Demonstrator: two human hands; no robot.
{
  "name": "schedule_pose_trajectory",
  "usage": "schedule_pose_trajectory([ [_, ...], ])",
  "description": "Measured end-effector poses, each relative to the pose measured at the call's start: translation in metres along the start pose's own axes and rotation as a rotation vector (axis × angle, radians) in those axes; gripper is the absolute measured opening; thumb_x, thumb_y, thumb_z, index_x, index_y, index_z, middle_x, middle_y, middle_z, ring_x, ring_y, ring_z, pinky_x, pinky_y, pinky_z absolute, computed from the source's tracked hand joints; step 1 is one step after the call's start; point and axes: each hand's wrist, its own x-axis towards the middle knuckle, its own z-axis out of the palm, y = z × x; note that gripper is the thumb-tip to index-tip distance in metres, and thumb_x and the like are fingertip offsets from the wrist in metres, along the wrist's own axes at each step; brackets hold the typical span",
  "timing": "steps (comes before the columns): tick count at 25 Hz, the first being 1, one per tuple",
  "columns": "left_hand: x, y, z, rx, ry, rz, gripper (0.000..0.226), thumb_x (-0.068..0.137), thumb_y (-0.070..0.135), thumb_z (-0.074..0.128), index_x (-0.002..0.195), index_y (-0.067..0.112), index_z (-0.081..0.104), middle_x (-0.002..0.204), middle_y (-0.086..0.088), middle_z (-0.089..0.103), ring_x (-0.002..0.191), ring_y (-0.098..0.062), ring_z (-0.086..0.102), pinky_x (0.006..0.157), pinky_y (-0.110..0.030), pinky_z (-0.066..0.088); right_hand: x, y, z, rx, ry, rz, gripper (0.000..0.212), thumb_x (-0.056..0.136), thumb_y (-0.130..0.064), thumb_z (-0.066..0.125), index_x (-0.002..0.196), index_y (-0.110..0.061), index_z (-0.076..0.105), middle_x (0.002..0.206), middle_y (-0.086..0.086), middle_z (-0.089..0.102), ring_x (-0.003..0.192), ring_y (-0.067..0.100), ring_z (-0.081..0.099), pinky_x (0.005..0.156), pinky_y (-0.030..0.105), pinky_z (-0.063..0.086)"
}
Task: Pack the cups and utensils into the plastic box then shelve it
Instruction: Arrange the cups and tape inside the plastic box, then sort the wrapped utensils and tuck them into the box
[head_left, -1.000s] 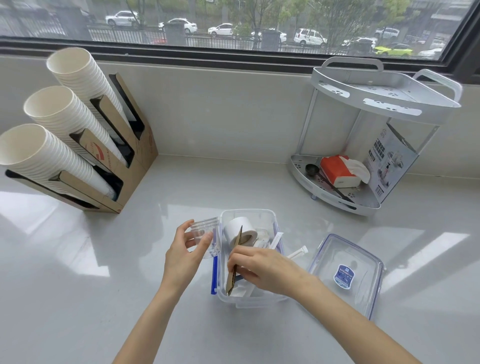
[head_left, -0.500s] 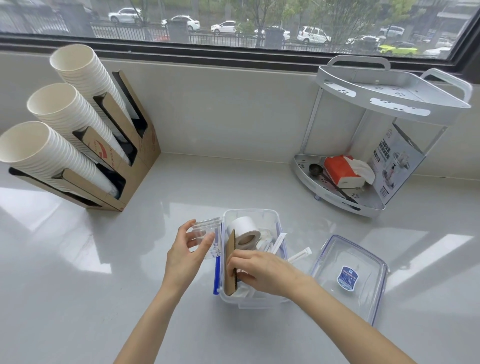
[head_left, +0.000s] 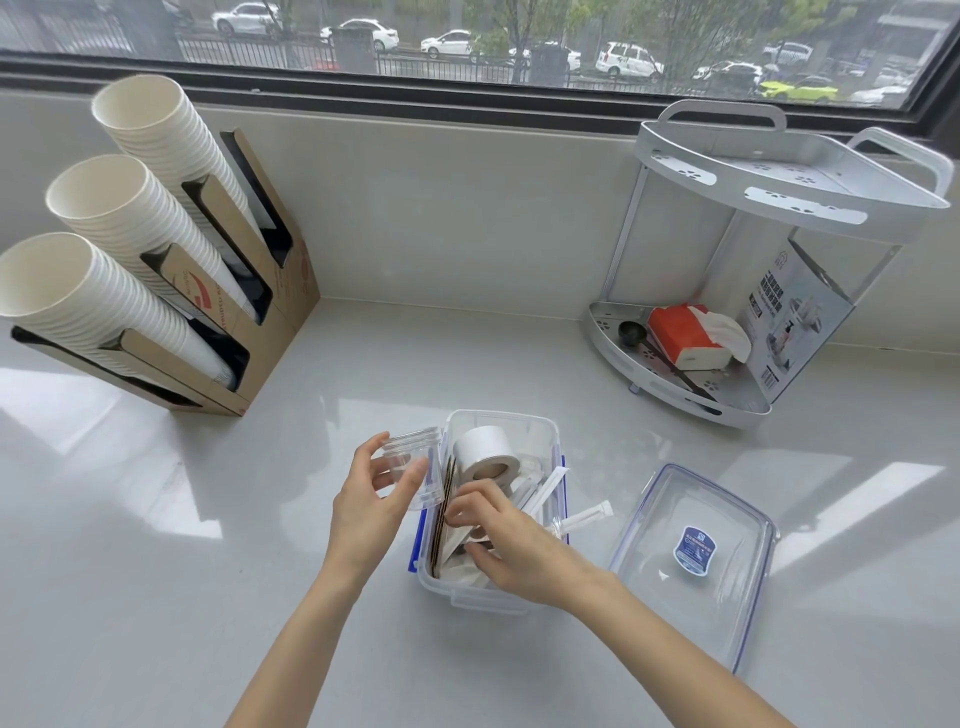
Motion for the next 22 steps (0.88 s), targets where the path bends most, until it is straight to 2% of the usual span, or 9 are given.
schedule_pose_trajectory([
  [4,-0.002,-0.001,0.001,0.010,-0.014,0.000,0.053,0.082,0.030,0.060,0.130,0.021,0.040,0.121,-0.010,0.058,0.105,-0.020,0.053,0.090,-0.031,0.041,0.000,-0.007,-0.002,-0.056,-0.076,0.057,0.036,0.093,-0.005,0.039,0.128,-0.013,0.045,0.134,-0.001,0.052,0.123,0.013,0.052,0.103,0.030,0.043],
  [9,-0.004,0.003,0.008,0.008,-0.066,0.017,0.053,0.082,0.030,0.060,0.130,0.021,0.039,0.118,-0.007,0.058,0.105,-0.018,0.054,0.087,-0.028,0.040,-0.005,-0.010,-0.015,-0.148,-0.022,0.060,0.036,0.094,-0.009,0.039,0.127,-0.017,0.051,0.129,0.000,0.058,0.115,0.019,0.055,0.096,0.032,0.044],
  [12,-0.006,0.006,0.012,0.016,-0.073,0.032,0.053,0.083,0.029,0.060,0.131,0.021,0.039,0.109,-0.002,0.056,0.101,-0.016,0.053,0.084,-0.025,0.037,-0.012,-0.008,-0.031,-0.157,0.064,0.083,0.029,0.094,-0.010,0.040,0.113,-0.014,0.062,0.115,0.002,0.066,0.104,0.016,0.060,0.089,0.027,0.047],
  [15,-0.007,0.006,0.018,0.040,-0.106,0.049,0.054,0.082,0.029,0.061,0.131,0.022,0.040,0.106,0.001,0.057,0.100,-0.016,0.054,0.083,-0.024,0.037,-0.022,-0.012,-0.048,-0.097,0.116,0.176,0.028,0.093,-0.009,0.040,0.102,-0.012,0.065,0.098,0.001,0.069,0.080,0.008,0.056,0.072,0.015,0.042],
  [17,-0.007,0.004,0.022,0.084,-0.151,0.053,0.054,0.081,0.030,0.062,0.130,0.023,0.041,0.104,0.001,0.059,0.100,-0.016,0.056,0.085,-0.026,0.041,-0.027,-0.019,-0.054,-0.012,0.031,0.308,0.030,0.093,-0.012,0.037,0.099,-0.010,0.066,0.092,0.003,0.070,0.078,0.010,0.058,0.073,0.017,0.045],
  [19,-0.008,0.001,0.024,0.135,-0.192,0.050,0.055,0.080,0.031,0.062,0.131,0.023,0.040,0.107,-0.002,0.060,0.101,-0.018,0.056,0.088,-0.029,0.043,-0.027,-0.022,-0.050,-0.055,-0.129,0.399,0.033,0.094,-0.017,0.034,0.096,-0.003,0.064,0.096,0.011,0.068,0.090,0.023,0.062,0.080,0.031,0.050],
  [20,-0.009,0.000,0.024,0.153,-0.201,0.053,0.056,0.080,0.031,0.062,0.131,0.023,0.040,0.108,-0.003,0.060,0.102,-0.018,0.055,0.089,-0.029,0.043,-0.027,-0.023,-0.047,-0.091,-0.183,0.430,0.034,0.094,-0.018,0.033,0.093,0.001,0.061,0.096,0.016,0.066,0.093,0.030,0.061,0.079,0.034,0.049],
  [22,-0.009,-0.001,0.023,0.168,-0.204,0.054,0.054,0.081,0.030,0.062,0.130,0.023,0.040,0.106,-0.001,0.058,0.099,-0.017,0.054,0.086,-0.027,0.041,-0.025,-0.026,-0.039,-0.143,-0.254,0.498,0.031,0.095,-0.017,0.030,0.084,0.003,0.052,0.100,0.023,0.061,0.087,0.034,0.056,0.074,0.035,0.042],
])
